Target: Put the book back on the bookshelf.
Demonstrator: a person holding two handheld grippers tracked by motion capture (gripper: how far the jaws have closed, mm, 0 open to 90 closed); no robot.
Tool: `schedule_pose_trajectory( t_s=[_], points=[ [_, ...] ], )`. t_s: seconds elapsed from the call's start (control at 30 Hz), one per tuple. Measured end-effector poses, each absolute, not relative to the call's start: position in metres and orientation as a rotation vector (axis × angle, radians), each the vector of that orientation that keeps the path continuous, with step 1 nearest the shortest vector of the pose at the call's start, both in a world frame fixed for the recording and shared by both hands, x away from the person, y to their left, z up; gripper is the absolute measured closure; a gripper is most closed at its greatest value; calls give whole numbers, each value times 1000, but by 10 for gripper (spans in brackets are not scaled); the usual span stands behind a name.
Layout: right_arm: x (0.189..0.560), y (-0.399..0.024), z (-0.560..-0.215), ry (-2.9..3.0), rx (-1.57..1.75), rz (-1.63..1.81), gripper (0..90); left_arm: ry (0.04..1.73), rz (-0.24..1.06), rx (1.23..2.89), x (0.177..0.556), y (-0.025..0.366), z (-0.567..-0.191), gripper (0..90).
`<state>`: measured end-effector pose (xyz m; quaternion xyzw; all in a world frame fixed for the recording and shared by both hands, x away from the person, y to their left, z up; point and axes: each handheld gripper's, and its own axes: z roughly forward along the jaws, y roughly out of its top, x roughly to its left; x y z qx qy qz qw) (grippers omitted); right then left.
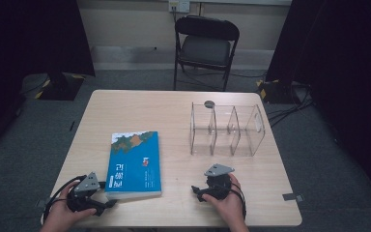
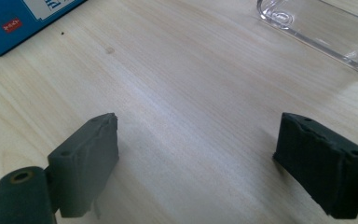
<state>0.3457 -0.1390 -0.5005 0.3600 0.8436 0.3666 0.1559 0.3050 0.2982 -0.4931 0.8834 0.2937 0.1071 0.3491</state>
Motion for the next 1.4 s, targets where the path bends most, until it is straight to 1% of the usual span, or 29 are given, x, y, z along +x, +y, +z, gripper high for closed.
schedule_pose_trajectory(
  t_s=[0.03,0.07,0.13,0.17,0.27,0.37,0.5,0.57,0.73,0.77,0.8,0.83,0.87,0.97,1.4],
  points=[
    [346,-139,-501,2416,1031,1050,128,756,280,2293,305,298,-493,225],
    [345,-139,-499,2426,1031,1040,129,785,277,2264,305,296,-494,252],
    [346,-139,-499,2436,1030,1040,128,792,283,2253,305,295,-494,263],
    [345,-139,-498,2457,1021,1047,128,776,285,2282,306,296,-492,274],
    [344,-136,-497,2480,1003,1052,127,777,284,2287,307,297,-492,293],
    [343,-132,-496,2500,998,1063,128,799,284,2270,306,295,-492,293],
    [341,-127,-494,2515,981,1058,128,790,285,2301,307,295,-490,294],
    [341,-123,-493,2529,945,1074,128,812,275,2283,307,294,-490,297],
    [339,-112,-493,2553,926,1104,128,812,261,2322,308,293,-487,306],
    [339,-112,-493,2553,926,1104,128,812,261,2322,308,293,-487,307],
    [340,-111,-493,2548,925,1113,128,842,273,2281,307,290,-489,310],
    [340,-111,-493,2548,925,1113,128,842,273,2281,307,290,-489,311],
    [339,-110,-493,2551,930,1120,128,822,283,2317,308,291,-487,312],
    [339,-110,-493,2551,935,1128,128,827,290,2326,308,290,-485,315],
    [339,-105,-491,2551,935,1159,128,830,270,2314,309,291,-477,321]
  ],
)
